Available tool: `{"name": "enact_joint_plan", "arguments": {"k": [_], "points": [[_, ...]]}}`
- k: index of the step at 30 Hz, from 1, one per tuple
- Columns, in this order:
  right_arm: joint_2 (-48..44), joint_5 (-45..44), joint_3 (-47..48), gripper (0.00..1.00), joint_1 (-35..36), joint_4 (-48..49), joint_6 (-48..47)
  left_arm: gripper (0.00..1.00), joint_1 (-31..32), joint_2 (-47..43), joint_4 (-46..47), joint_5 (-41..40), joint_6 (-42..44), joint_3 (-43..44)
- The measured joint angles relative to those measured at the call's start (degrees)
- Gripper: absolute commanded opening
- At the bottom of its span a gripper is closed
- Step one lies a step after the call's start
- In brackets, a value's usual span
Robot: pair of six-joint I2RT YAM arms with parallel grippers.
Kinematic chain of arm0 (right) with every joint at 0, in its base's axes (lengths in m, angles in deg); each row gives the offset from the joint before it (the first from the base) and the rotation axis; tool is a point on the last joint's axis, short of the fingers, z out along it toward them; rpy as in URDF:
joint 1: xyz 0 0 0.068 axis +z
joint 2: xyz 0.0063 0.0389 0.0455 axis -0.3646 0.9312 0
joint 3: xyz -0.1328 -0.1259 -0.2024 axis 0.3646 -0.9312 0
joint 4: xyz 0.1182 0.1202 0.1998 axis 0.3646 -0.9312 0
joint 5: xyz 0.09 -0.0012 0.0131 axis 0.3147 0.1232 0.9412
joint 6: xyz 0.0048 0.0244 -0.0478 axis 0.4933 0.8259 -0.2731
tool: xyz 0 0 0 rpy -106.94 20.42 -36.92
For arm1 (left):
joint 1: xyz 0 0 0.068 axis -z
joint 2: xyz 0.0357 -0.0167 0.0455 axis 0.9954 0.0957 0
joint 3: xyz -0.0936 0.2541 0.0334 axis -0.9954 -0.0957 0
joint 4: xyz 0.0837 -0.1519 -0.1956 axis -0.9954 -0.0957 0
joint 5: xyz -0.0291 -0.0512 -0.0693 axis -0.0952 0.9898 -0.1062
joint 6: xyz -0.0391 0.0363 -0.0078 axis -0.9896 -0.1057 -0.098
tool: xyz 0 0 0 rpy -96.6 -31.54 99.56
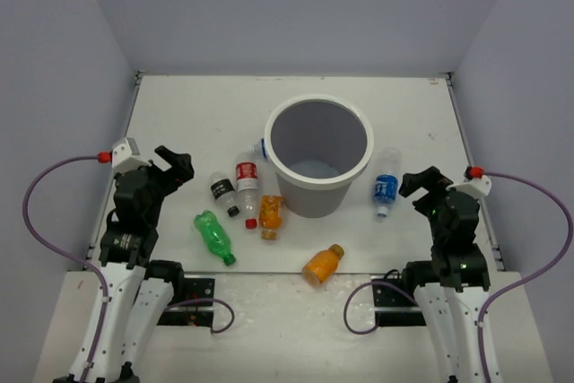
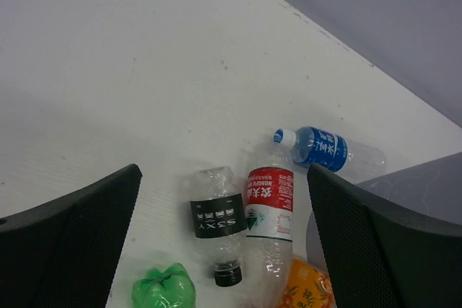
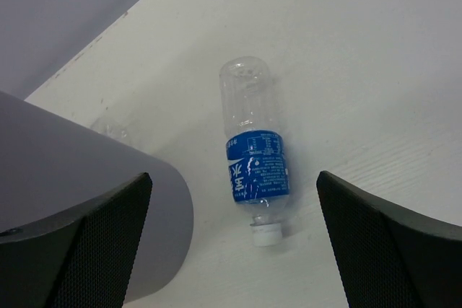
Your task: Put the plastic bottles in the bin
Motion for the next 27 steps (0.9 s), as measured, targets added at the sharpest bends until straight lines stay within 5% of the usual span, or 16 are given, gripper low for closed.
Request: {"name": "enact_joint_plan", "arguments": {"k": [15, 27], "points": [[7.9, 0.5, 2.6, 0.99, 0.0, -0.4, -1.5, 1.0, 0.0, -1.2, -1.6, -2.6, 0.0, 0.7], [37.4, 6.6, 3.6, 0.99, 0.0, 5.6, -2.8, 1.0, 0.0, -1.0, -1.6, -2.9, 0.0, 0.7]]}}
